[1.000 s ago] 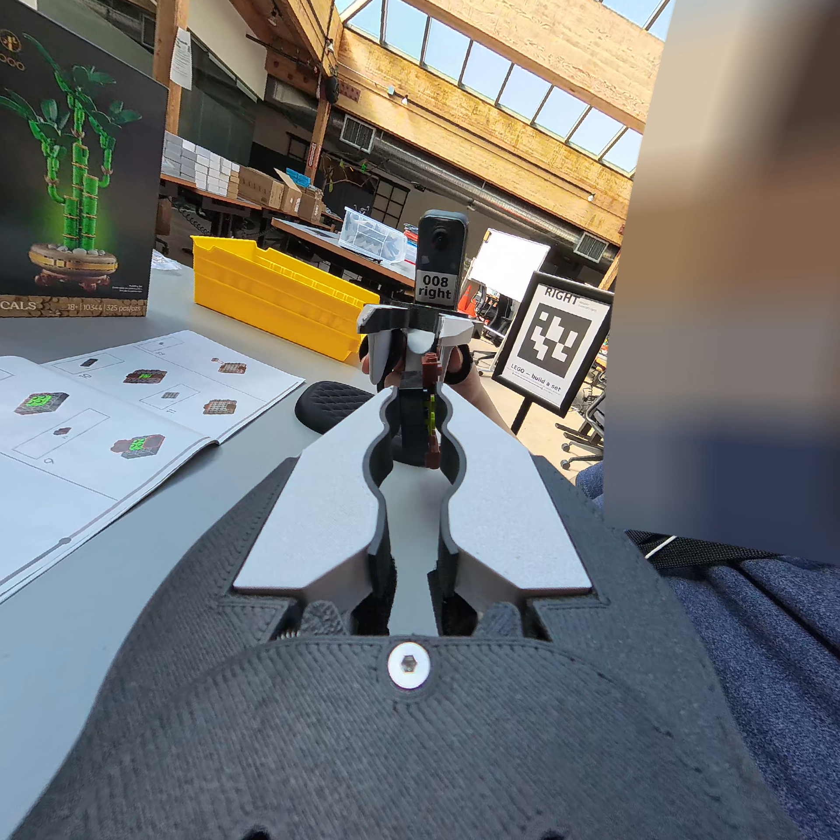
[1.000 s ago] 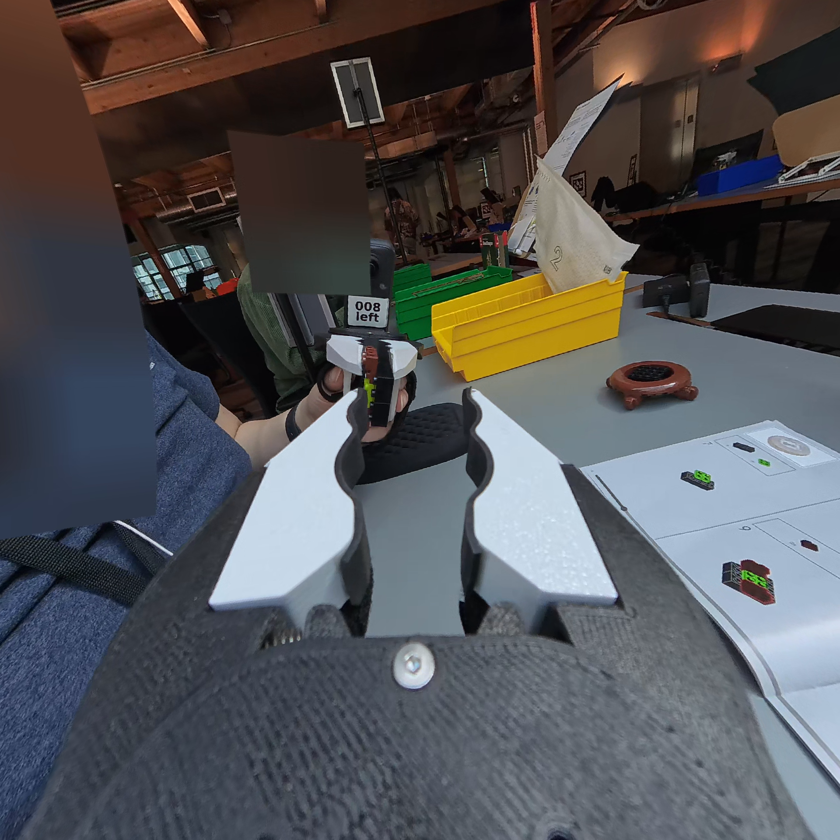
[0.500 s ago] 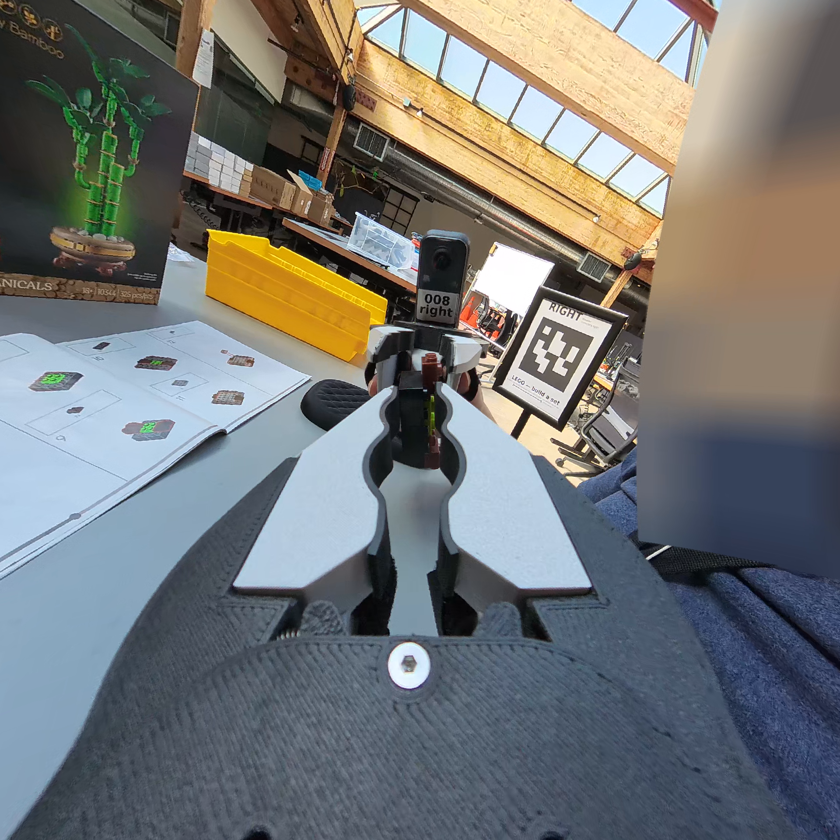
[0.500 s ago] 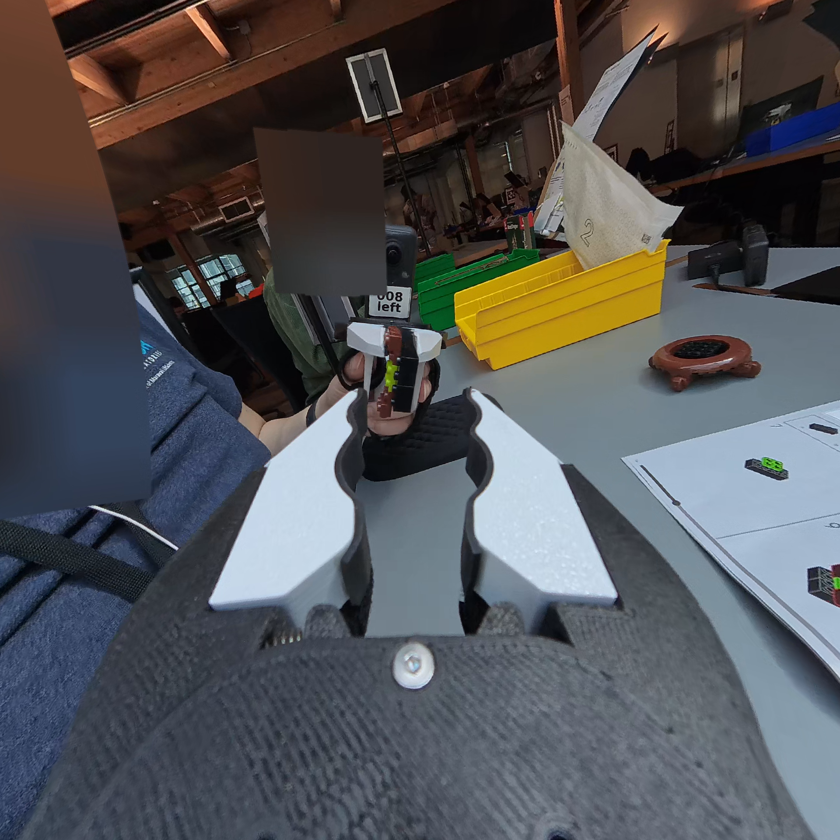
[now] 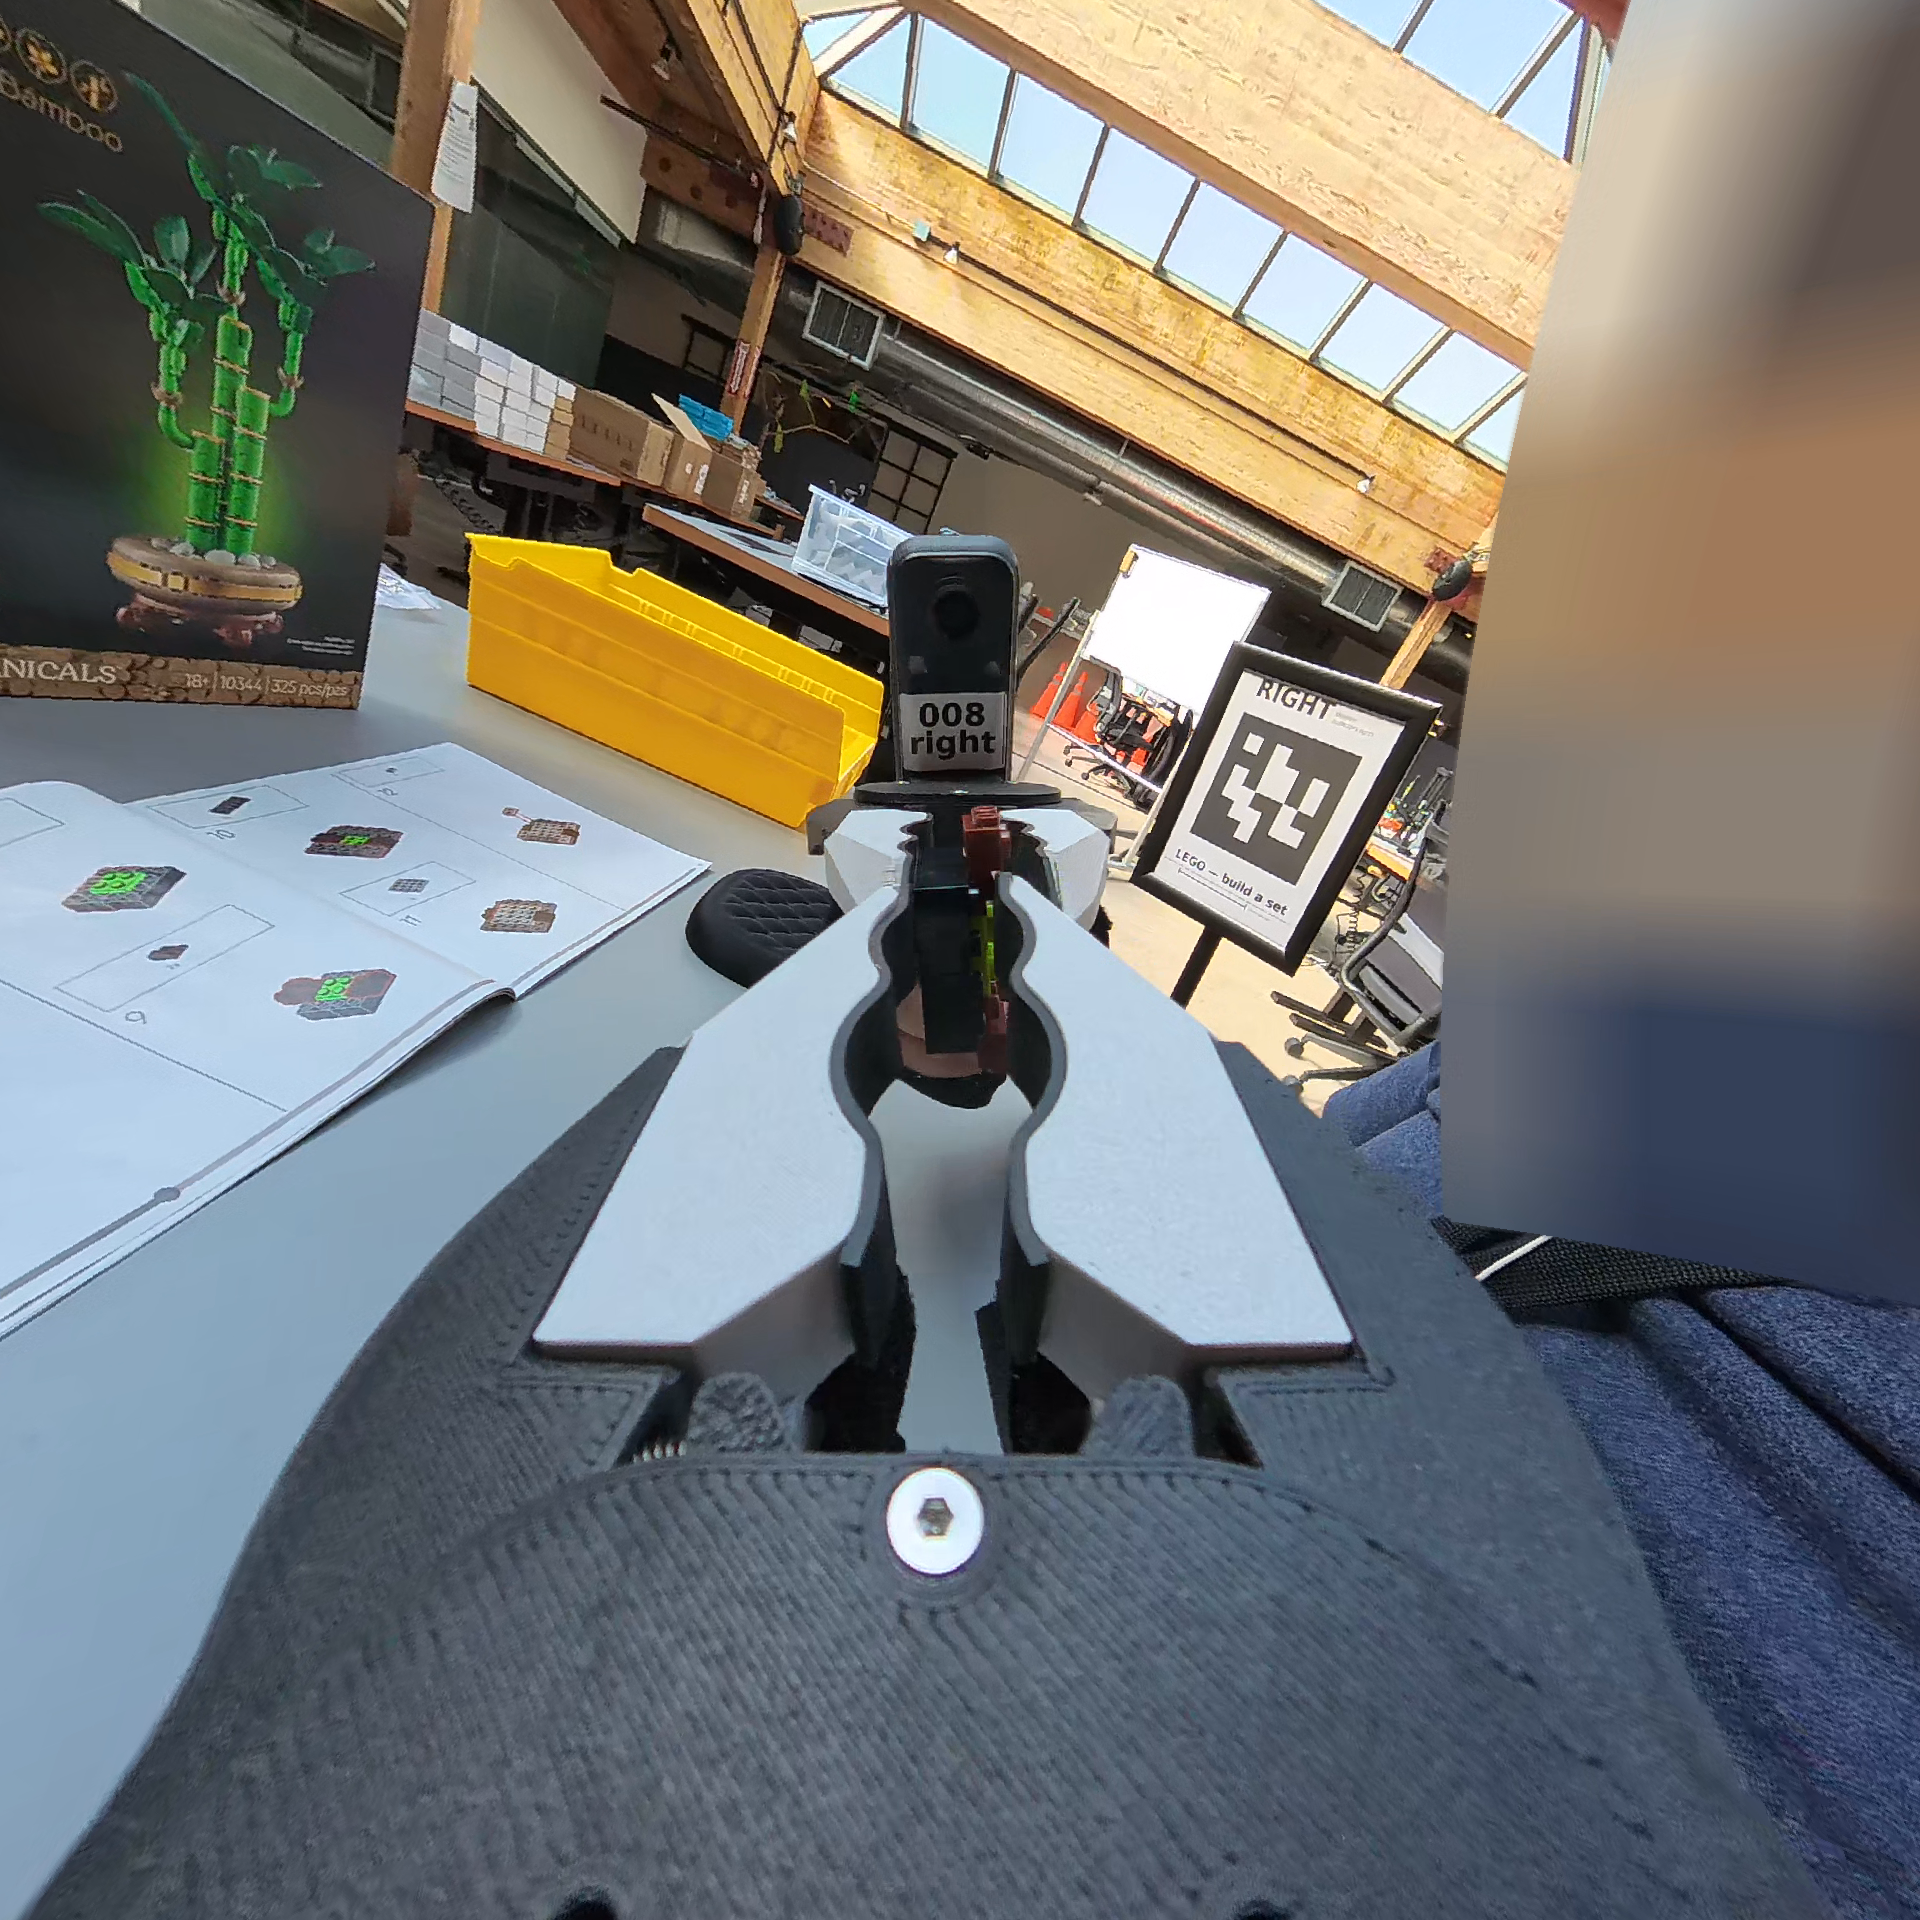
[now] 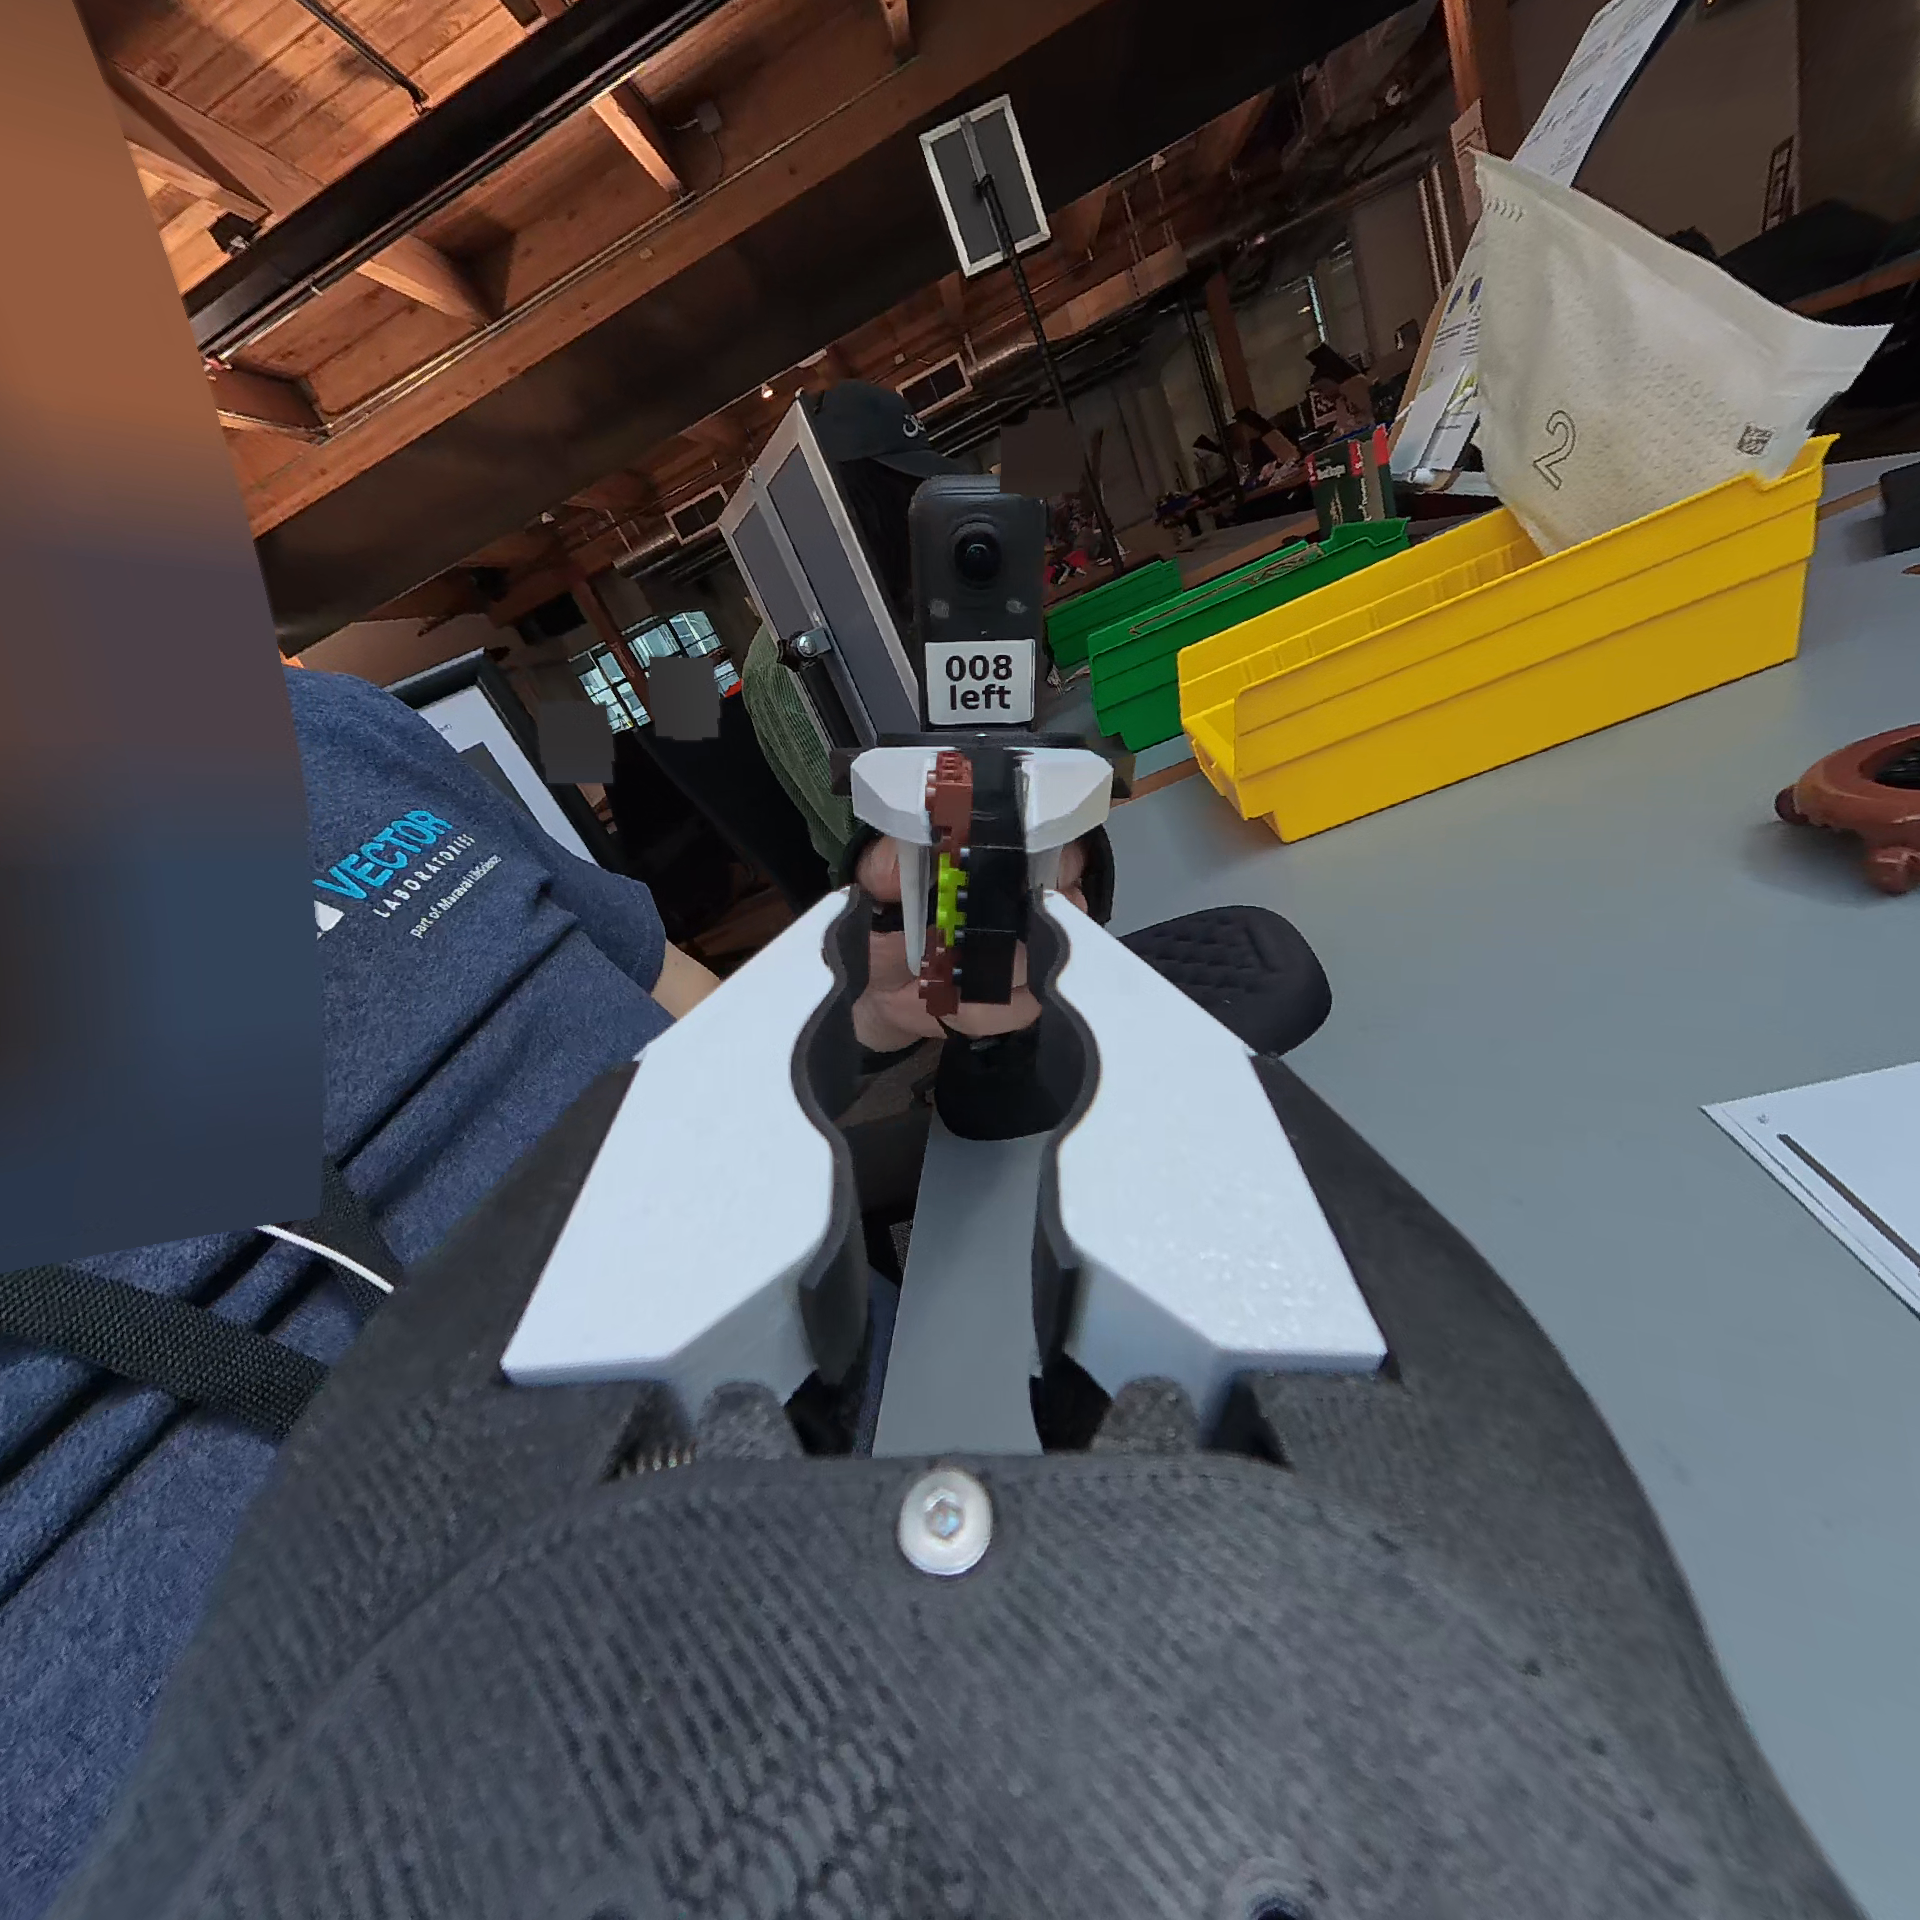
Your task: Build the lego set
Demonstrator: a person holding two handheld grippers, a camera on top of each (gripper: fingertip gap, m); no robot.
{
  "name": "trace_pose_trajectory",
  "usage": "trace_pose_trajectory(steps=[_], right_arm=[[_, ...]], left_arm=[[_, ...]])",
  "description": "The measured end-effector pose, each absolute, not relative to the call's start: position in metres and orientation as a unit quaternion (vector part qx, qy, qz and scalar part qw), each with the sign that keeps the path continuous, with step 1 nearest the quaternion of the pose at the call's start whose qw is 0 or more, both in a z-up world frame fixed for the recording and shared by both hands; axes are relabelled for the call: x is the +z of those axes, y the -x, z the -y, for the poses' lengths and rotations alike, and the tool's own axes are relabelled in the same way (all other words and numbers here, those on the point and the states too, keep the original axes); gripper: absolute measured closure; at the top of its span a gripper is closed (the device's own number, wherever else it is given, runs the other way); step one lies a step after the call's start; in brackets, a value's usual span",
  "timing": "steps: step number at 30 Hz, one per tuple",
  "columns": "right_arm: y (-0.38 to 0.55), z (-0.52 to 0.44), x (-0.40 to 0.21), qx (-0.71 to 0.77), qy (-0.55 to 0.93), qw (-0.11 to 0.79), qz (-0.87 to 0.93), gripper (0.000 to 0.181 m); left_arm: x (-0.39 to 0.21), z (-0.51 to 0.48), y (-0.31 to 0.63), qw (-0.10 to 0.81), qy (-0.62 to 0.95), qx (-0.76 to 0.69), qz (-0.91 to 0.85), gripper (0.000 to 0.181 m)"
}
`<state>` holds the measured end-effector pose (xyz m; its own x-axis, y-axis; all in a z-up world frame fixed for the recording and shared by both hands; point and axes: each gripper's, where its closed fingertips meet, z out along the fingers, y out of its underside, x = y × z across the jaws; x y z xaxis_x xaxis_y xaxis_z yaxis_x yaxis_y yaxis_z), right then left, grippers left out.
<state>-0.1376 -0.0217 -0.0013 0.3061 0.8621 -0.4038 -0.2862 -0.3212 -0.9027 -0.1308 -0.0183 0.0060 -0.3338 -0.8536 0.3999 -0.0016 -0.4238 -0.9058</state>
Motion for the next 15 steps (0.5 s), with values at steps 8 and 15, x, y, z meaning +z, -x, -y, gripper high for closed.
trace_pose_trajectory(steps=[8,15], right_arm=[[0.1338,0.0143,0.0032,0.541,0.611,0.537,0.214,0.161],[0.1319,0.0141,0.0001,0.545,0.618,0.527,0.207,0.167]], left_arm=[[0.0017,0.018,0.1291,0.294,0.498,-0.692,-0.433,0.17],[-0.0008,0.021,0.126,0.282,0.498,-0.696,-0.434,0.17]])
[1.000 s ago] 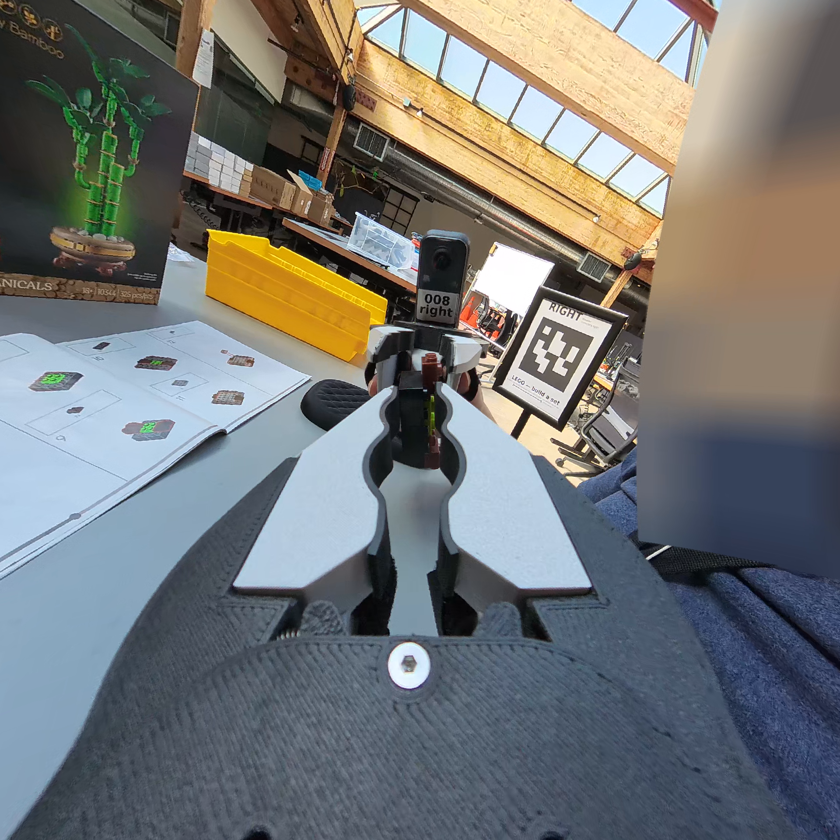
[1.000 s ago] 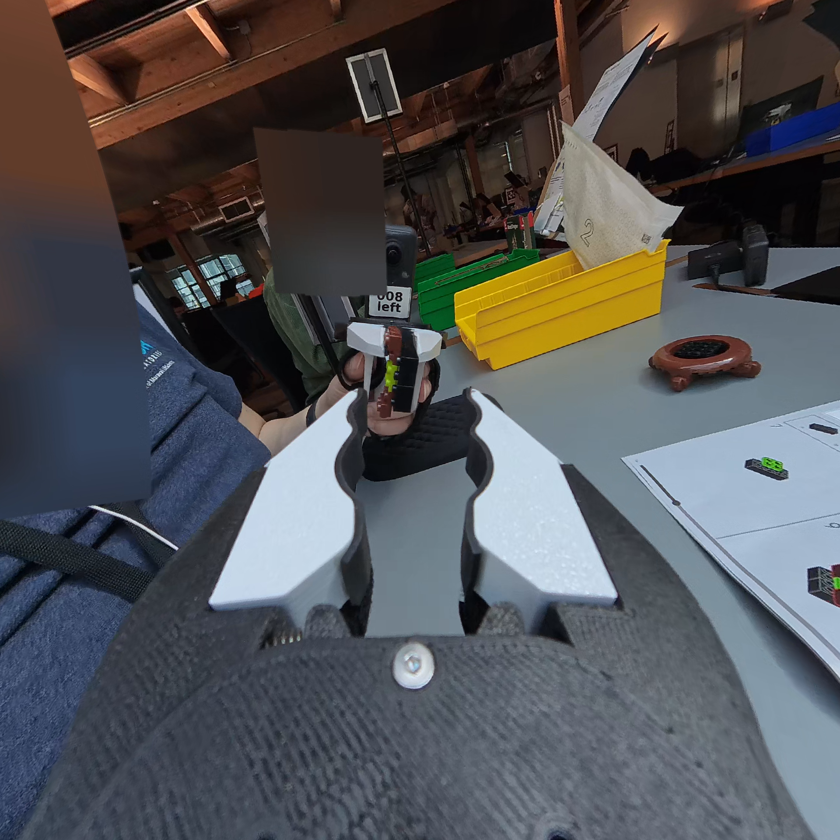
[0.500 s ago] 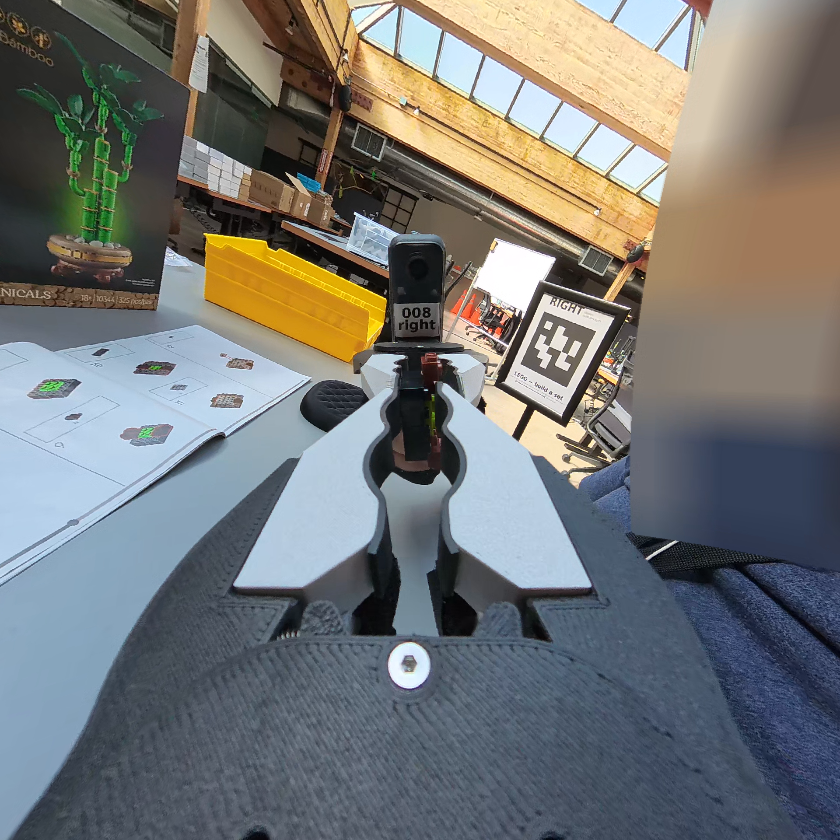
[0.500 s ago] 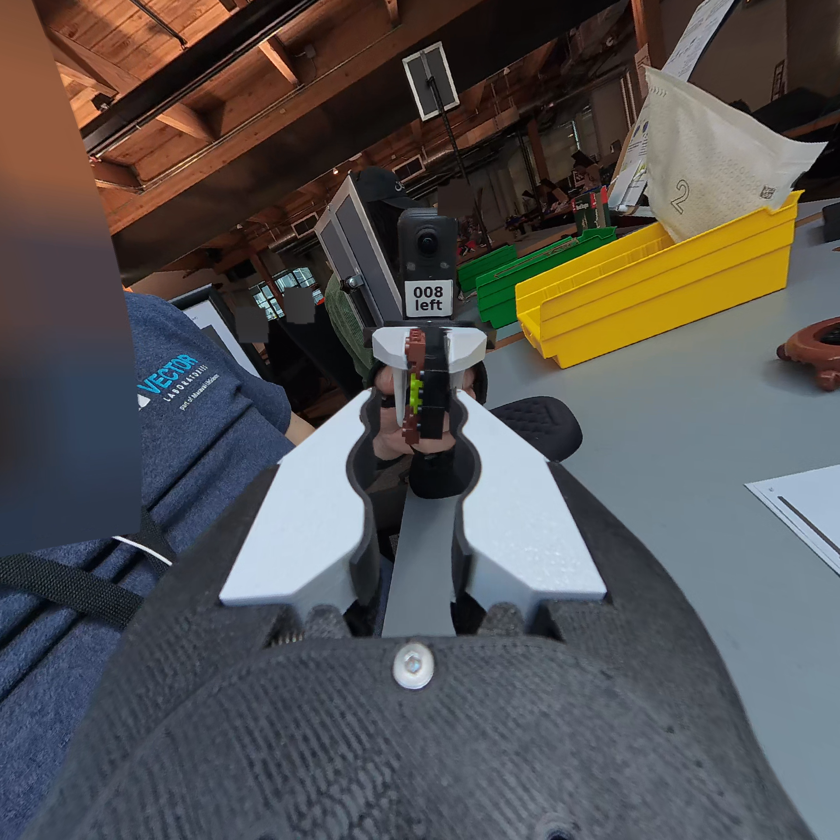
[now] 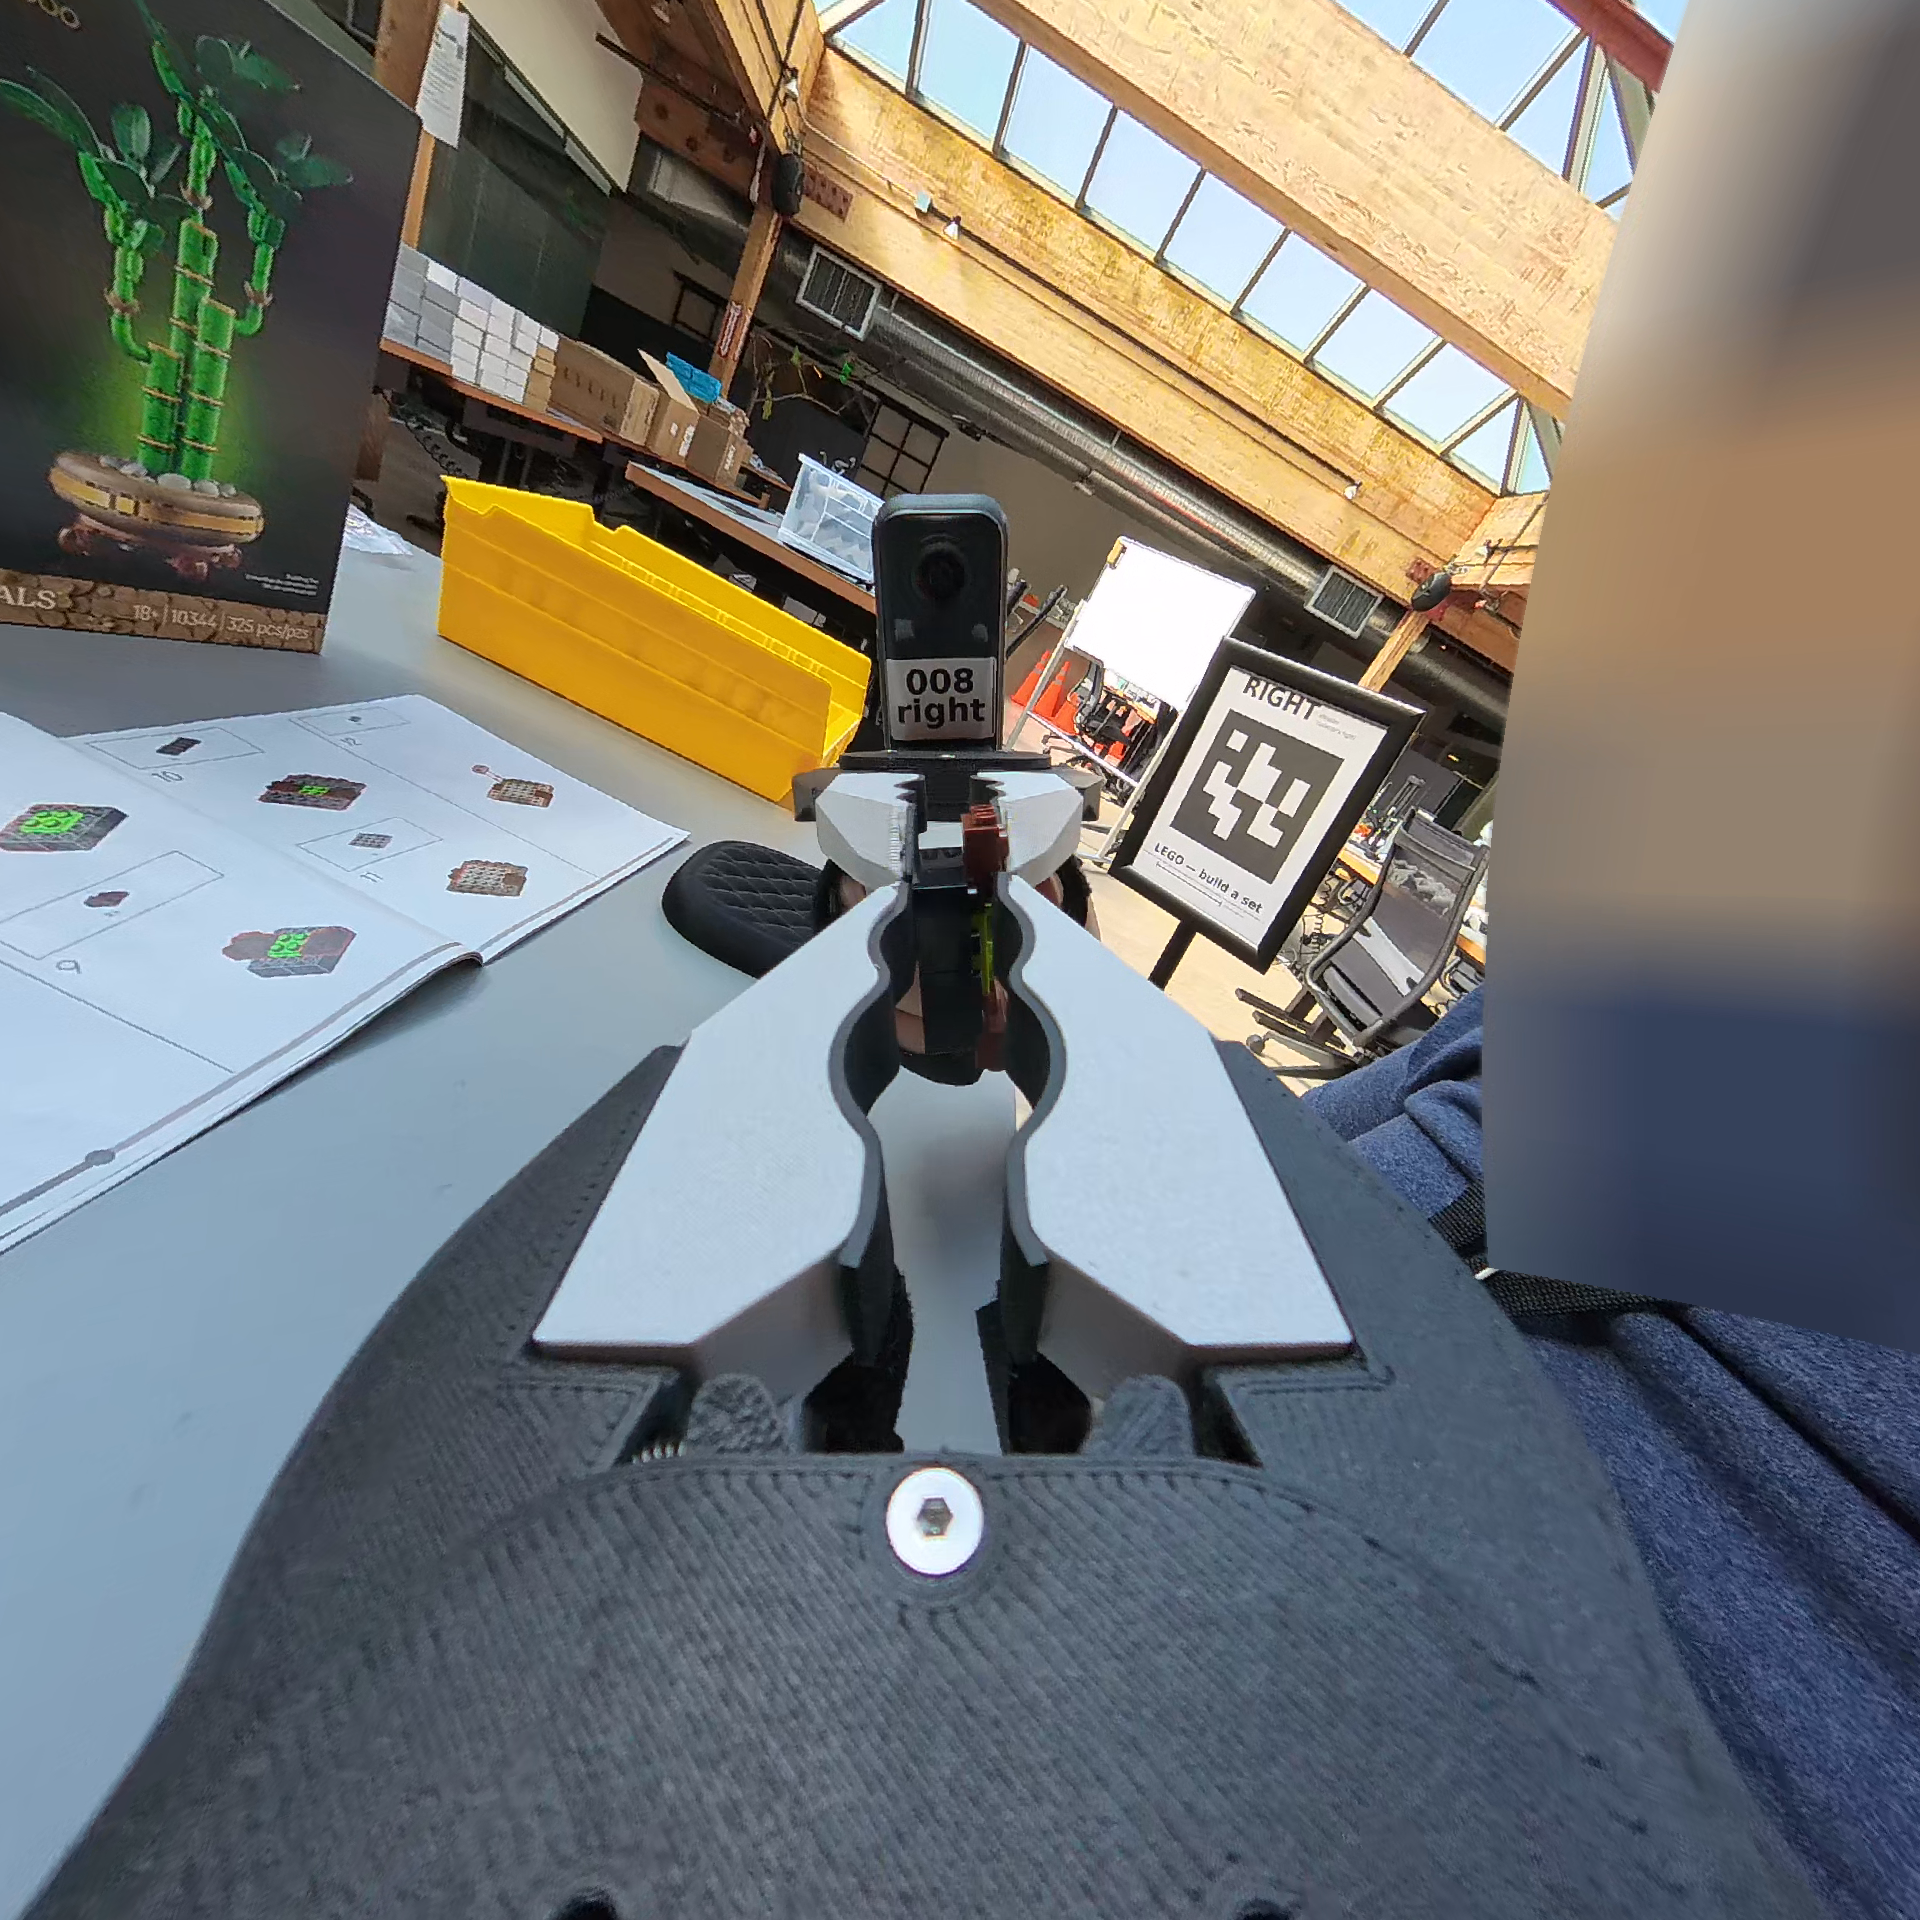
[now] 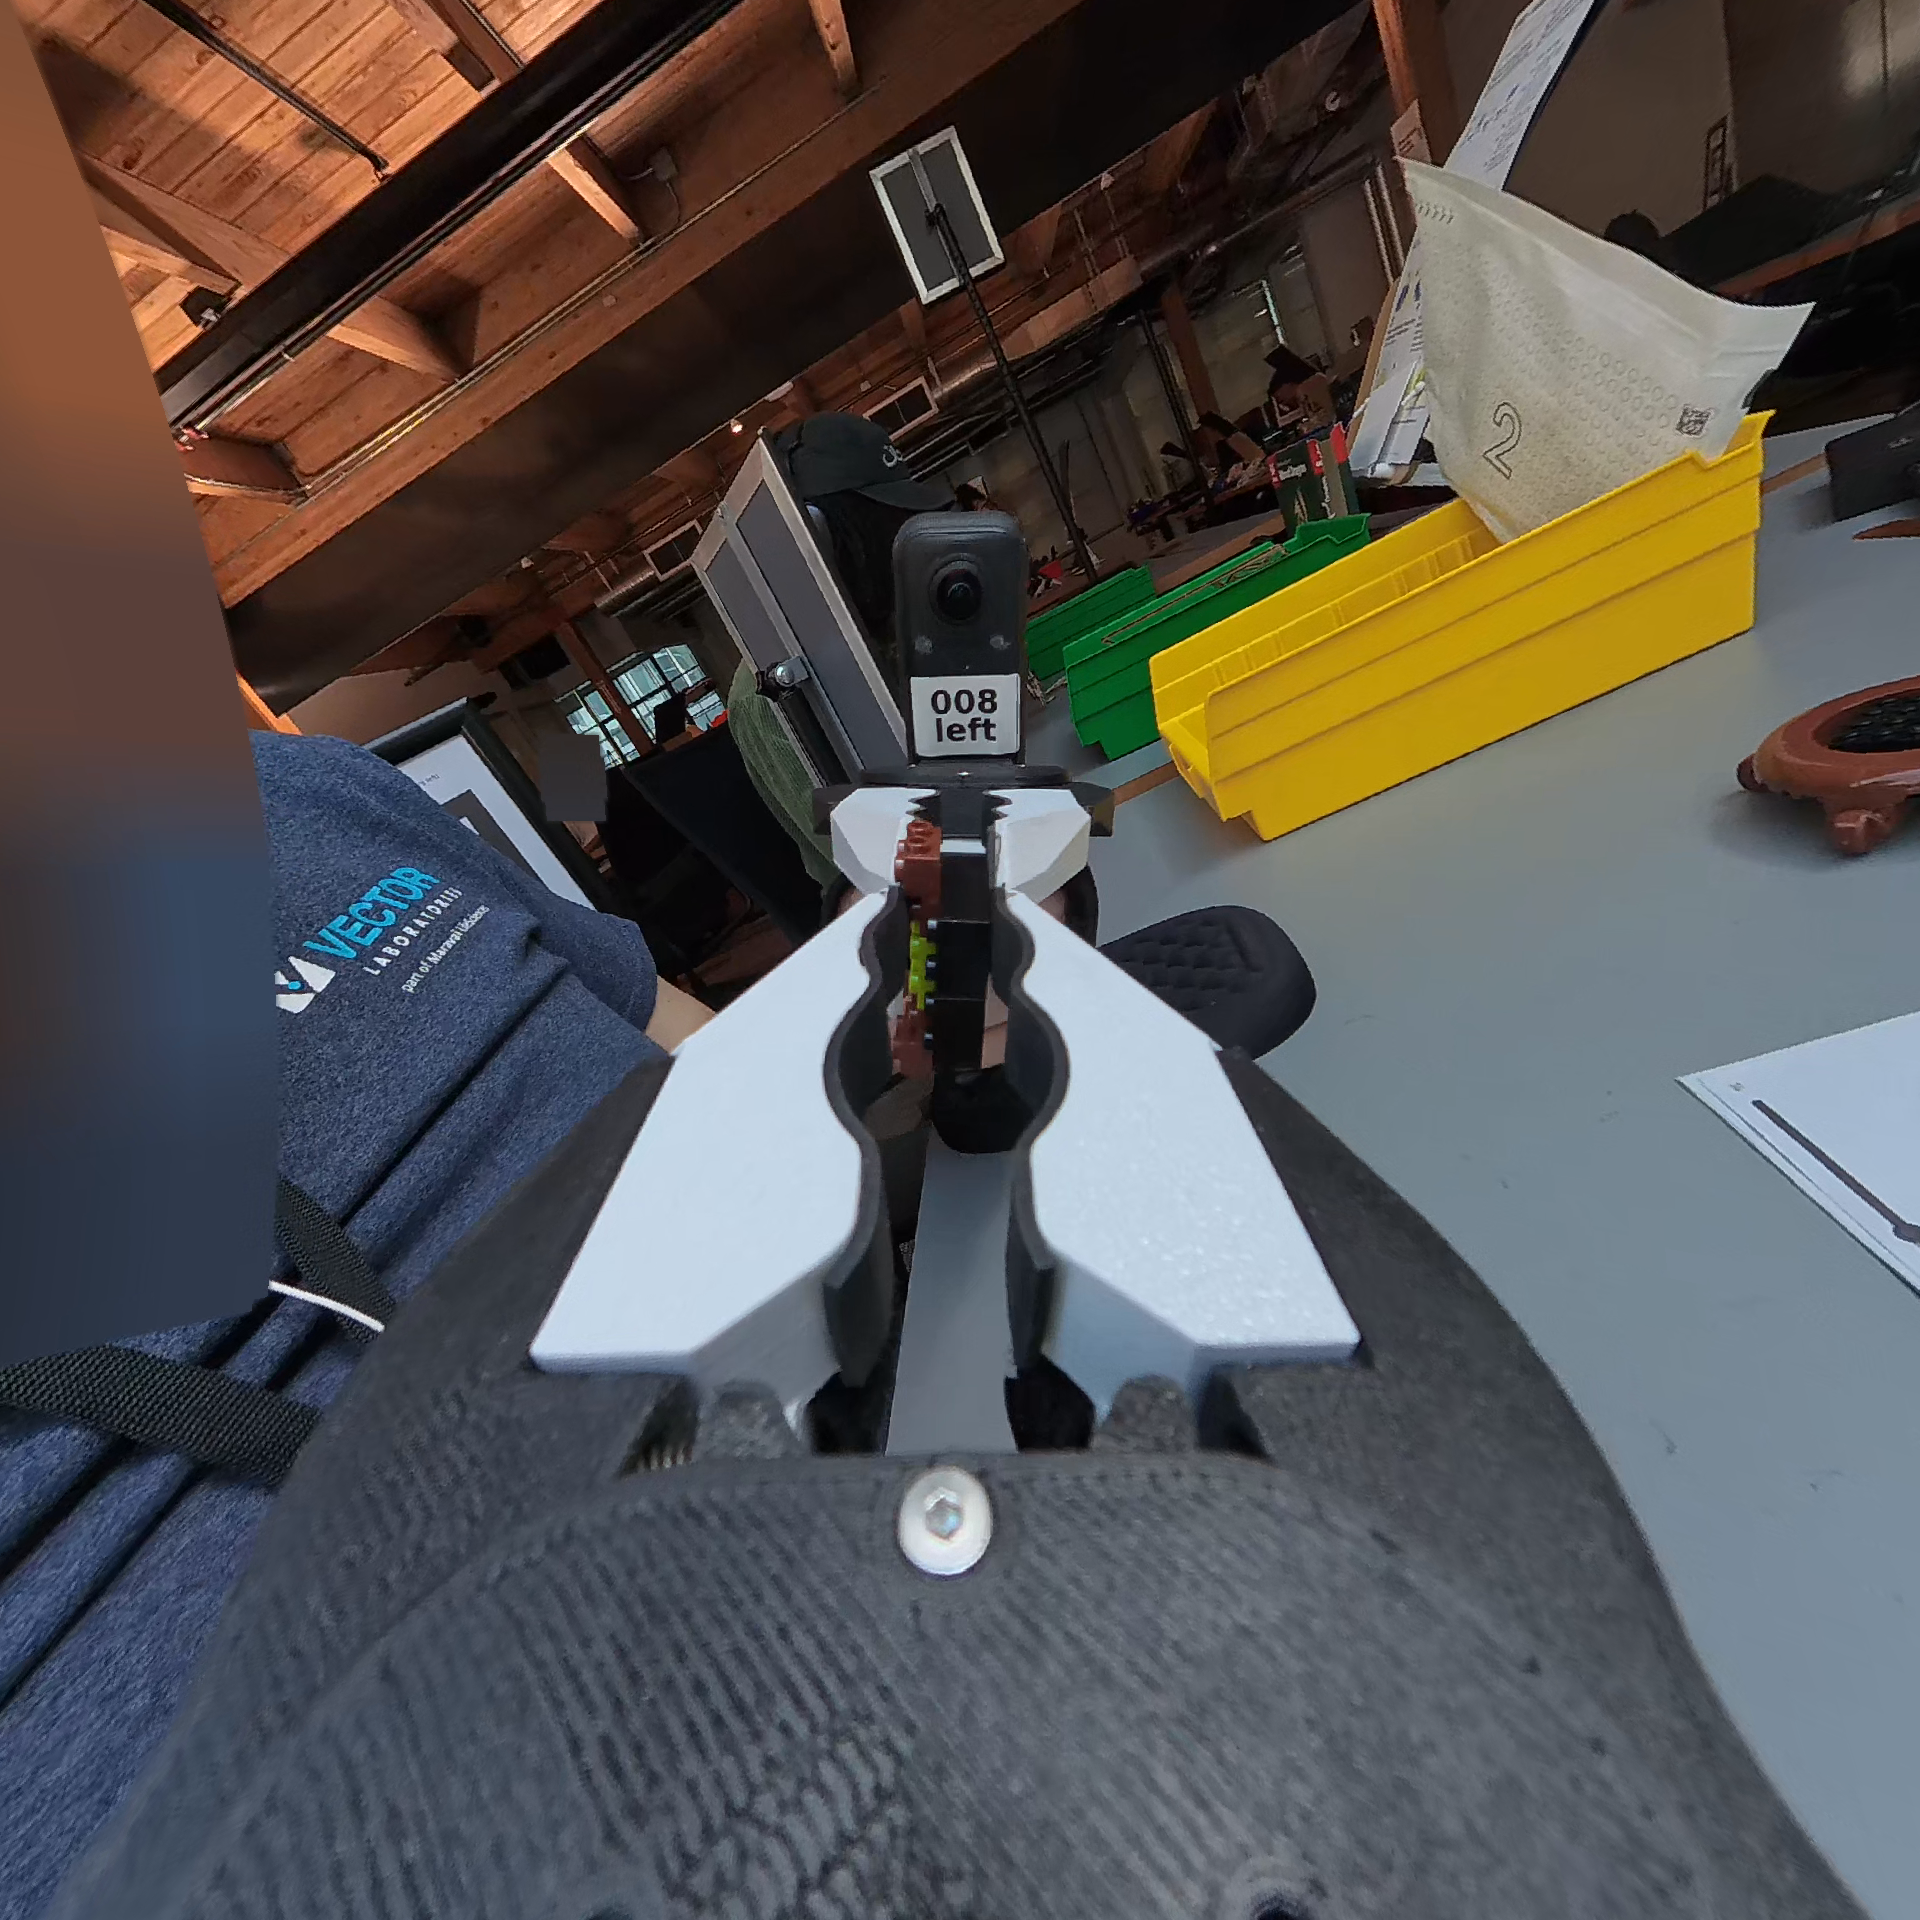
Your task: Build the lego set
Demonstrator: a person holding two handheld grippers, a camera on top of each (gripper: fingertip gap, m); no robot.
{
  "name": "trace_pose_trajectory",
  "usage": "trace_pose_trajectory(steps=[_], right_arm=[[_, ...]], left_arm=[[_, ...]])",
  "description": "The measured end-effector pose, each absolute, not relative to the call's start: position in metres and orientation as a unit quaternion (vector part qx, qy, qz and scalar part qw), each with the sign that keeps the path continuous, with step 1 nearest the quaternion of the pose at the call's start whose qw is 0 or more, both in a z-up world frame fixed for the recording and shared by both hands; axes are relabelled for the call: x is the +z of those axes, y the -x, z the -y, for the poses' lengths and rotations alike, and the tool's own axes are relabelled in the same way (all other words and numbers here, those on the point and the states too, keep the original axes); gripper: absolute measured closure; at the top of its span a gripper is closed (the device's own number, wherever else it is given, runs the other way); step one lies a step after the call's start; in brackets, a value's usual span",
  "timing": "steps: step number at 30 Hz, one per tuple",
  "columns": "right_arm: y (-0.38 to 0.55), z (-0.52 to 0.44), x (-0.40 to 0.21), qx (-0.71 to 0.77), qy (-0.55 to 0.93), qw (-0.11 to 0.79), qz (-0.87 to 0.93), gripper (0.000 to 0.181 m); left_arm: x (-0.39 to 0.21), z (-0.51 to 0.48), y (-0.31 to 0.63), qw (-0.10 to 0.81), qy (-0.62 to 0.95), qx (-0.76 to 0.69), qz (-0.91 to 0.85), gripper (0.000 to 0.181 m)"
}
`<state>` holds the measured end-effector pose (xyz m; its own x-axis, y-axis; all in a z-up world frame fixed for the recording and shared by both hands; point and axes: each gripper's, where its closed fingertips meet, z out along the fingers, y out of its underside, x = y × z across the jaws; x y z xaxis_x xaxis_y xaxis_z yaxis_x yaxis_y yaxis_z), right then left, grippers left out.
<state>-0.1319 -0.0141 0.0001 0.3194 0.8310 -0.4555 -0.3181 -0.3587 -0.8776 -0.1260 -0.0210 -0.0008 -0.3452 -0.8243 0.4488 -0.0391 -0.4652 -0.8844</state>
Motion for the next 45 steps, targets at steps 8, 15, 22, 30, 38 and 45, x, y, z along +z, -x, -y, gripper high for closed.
trace_pose_trajectory(steps=[8,15,22,30,38,45], right_arm=[[0.132,0.019,0.004,0.587,0.602,0.506,0.192,0.168],[0.129,0.014,-0.001,0.567,0.614,0.517,0.185,0.168],[0.13,0.015,0.001,0.562,0.608,0.527,0.191,0.167],[0.129,0.013,0.0,0.56,0.613,0.526,0.183,0.162],[0.128,0.015,0.0,0.562,0.612,0.523,0.188,0.168],[0.119,0.012,0.002,0.574,0.603,0.529,0.167,0.169]], left_arm=[[0.009,0.025,0.13,0.289,0.478,-0.701,-0.443,0.163],[-0.001,0.018,0.124,0.294,0.513,-0.671,-0.447,0.167],[0.001,0.02,0.125,0.269,0.511,-0.688,-0.439,0.17],[0.0,0.016,0.126,0.287,0.518,-0.675,-0.44,0.17],[0.002,0.02,0.125,0.29,0.51,-0.679,-0.442,0.169],[-0.003,0.02,0.125,0.274,0.515,-0.683,-0.438,0.155]])
